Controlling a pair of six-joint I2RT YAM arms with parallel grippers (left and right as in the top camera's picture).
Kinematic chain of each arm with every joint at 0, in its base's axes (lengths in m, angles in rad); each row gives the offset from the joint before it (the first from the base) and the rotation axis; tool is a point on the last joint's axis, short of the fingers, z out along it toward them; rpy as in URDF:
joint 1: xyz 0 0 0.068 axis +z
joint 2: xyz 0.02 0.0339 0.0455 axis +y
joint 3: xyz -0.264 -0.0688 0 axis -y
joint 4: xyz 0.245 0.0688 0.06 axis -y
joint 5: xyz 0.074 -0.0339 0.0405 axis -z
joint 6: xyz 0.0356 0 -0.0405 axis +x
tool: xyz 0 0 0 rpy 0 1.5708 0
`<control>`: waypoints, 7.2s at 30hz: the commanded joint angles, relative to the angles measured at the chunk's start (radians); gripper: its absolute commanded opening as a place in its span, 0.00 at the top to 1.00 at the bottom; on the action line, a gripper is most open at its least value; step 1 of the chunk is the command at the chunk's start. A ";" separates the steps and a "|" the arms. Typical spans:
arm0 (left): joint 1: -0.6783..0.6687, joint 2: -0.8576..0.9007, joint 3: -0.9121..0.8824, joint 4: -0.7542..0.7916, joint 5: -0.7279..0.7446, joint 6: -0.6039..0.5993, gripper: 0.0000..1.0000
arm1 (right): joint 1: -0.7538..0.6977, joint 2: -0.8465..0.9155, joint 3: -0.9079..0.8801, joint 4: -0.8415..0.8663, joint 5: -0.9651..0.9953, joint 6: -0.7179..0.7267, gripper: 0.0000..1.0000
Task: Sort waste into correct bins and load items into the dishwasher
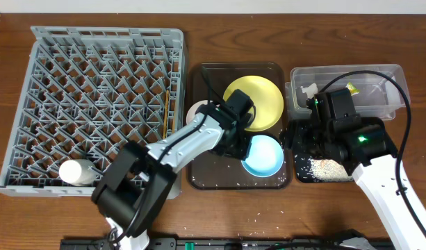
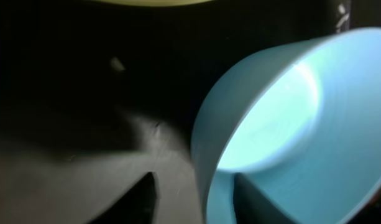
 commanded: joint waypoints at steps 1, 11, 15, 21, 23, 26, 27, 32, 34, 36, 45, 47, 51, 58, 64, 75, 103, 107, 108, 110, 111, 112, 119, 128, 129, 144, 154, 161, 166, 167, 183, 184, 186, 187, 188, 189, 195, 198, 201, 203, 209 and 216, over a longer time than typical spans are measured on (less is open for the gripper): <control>-0.017 0.011 -0.011 0.023 0.022 -0.027 0.76 | -0.010 -0.007 0.005 0.001 0.003 -0.014 0.39; -0.010 -0.023 -0.008 -0.007 -0.018 -0.025 0.93 | -0.010 -0.007 0.005 -0.004 0.003 -0.014 0.39; 0.032 -0.146 0.016 -0.086 -0.034 -0.007 0.93 | -0.010 -0.007 0.005 -0.006 0.003 -0.014 0.39; 0.145 -0.430 0.039 -0.212 -0.382 -0.006 0.92 | -0.010 -0.007 0.005 -0.005 0.003 -0.014 0.39; 0.188 -0.505 0.039 -0.243 -0.543 -0.006 0.92 | -0.010 -0.007 0.005 -0.005 0.003 -0.014 0.39; 0.257 -0.579 0.039 -0.267 -0.794 -0.006 0.92 | -0.010 -0.007 0.005 -0.005 0.003 -0.014 0.39; 0.280 -0.592 0.039 -0.264 -0.877 0.002 0.93 | -0.010 -0.007 0.005 -0.005 0.003 -0.014 0.39; 0.367 -0.578 0.039 -0.179 -1.208 0.057 0.92 | -0.010 -0.007 0.005 -0.005 0.003 -0.014 0.39; 0.396 -0.554 0.039 -0.108 -1.294 0.104 0.92 | -0.010 -0.007 0.005 -0.005 0.003 -0.014 0.39; 0.423 -0.518 0.039 -0.013 -1.378 0.196 0.92 | -0.010 -0.007 0.005 -0.005 0.003 -0.014 0.39; 0.483 -0.326 0.039 0.176 -1.561 0.384 0.92 | -0.010 -0.007 0.005 0.011 0.003 -0.013 0.39; 0.481 -0.294 0.039 0.175 -1.560 0.383 0.93 | -0.010 -0.007 0.005 0.014 0.003 -0.013 0.39; 0.460 -0.237 0.039 0.177 -1.561 0.383 0.93 | -0.010 -0.007 0.005 0.016 0.003 -0.014 0.39; 0.456 -0.139 0.039 0.191 -1.616 0.372 0.92 | -0.010 -0.007 0.005 0.016 0.003 -0.014 0.39; 0.452 -0.083 0.039 0.224 -1.667 0.372 0.92 | -0.010 -0.007 0.005 0.018 0.003 -0.014 0.38; 0.379 -0.073 0.008 0.216 -1.664 0.352 0.93 | -0.010 -0.007 0.005 0.033 0.003 -0.013 0.38; 0.253 -0.394 -0.026 -0.190 -1.164 0.030 0.40 | -0.010 -0.007 0.005 0.032 0.003 -0.013 0.38; 0.214 -0.477 -0.026 -0.225 -1.113 0.030 0.36 | -0.010 -0.007 0.005 0.032 0.003 -0.013 0.38; 0.199 -0.499 -0.026 -0.237 -1.087 0.030 0.36 | -0.010 -0.007 0.005 0.032 0.002 -0.013 0.38; 0.185 -0.518 -0.026 -0.240 -0.998 0.029 0.36 | -0.010 -0.007 0.005 0.031 0.002 -0.013 0.39; 0.179 -0.522 -0.026 -0.237 -0.935 0.024 0.36 | -0.010 -0.007 0.005 0.029 0.002 -0.013 0.38; 0.172 -0.521 -0.026 -0.230 -0.861 0.016 0.36 | -0.010 -0.007 0.005 0.028 0.003 -0.013 0.38; 0.112 -0.435 -0.026 -0.145 -0.520 0.038 0.36 | -0.010 -0.007 0.005 0.027 0.003 -0.013 0.38; 0.079 -0.194 -0.026 0.081 -0.585 0.075 0.72 | -0.010 -0.007 0.005 0.030 0.003 -0.013 0.37; 0.079 -0.168 -0.026 0.098 -0.605 0.085 0.76 | -0.010 -0.007 0.005 0.030 0.002 -0.013 0.37; 0.077 -0.107 -0.020 -0.001 -0.200 -0.024 0.92 | -0.010 -0.007 0.005 0.029 0.003 -0.013 0.37; 0.056 -0.314 -0.005 0.013 -0.069 -0.026 0.92 | -0.010 -0.007 0.005 0.032 0.003 -0.013 0.37; 0.067 -0.293 -0.020 -0.070 -0.521 -0.025 0.92 | -0.010 -0.007 0.005 0.026 0.003 -0.013 0.37; 0.054 -0.158 -0.022 -0.019 -0.499 -0.016 0.92 | -0.010 -0.007 0.005 0.026 0.002 0.005 0.37; 0.050 -0.129 -0.022 -0.011 -0.465 -0.010 0.92 | -0.010 -0.007 0.005 0.025 0.002 0.006 0.37; 0.032 -0.277 0.030 -0.030 0.068 0.072 0.92 | -0.010 -0.007 0.005 0.018 0.003 0.006 0.36; 0.039 -0.305 0.030 -0.064 -0.037 0.072 0.92 | -0.010 -0.007 0.005 0.018 0.003 0.006 0.36; 0.051 -0.335 0.030 -0.133 -0.257 0.066 0.83 | -0.010 -0.007 0.005 0.018 0.003 0.006 0.36; 0.059 -0.338 0.030 -0.167 -0.360 0.057 0.77 | -0.010 -0.007 0.005 0.017 0.003 0.006 0.36; 0.076 -0.333 0.027 -0.212 -0.489 0.056 0.69 | -0.010 -0.007 0.005 0.018 0.003 0.006 0.36; 0.090 -0.325 0.019 -0.225 -0.529 0.057 0.64 | -0.010 -0.007 0.005 0.018 0.003 0.006 0.36; 0.159 -0.235 -0.039 -0.209 -0.526 0.057 0.60 | -0.010 -0.007 0.005 0.021 0.003 0.006 0.36; 0.170 -0.167 -0.039 -0.173 -0.455 0.063 0.60 | -0.010 -0.007 0.005 0.023 0.003 0.006 0.36; 0.170 -0.100 -0.039 -0.127 -0.360 0.077 0.61 | -0.010 -0.007 0.005 0.029 0.003 0.006 0.36; 0.170 -0.073 -0.039 -0.111 -0.326 0.077 0.60 | -0.010 -0.007 0.005 0.028 0.003 0.006 0.36; 0.170 -0.037 -0.039 -0.093 -0.320 0.076 0.64 | -0.010 -0.007 0.005 0.028 0.003 0.006 0.36; 0.169 -0.023 -0.039 -0.053 -0.261 0.076 0.92 | -0.010 -0.007 0.005 0.028 0.003 0.006 0.36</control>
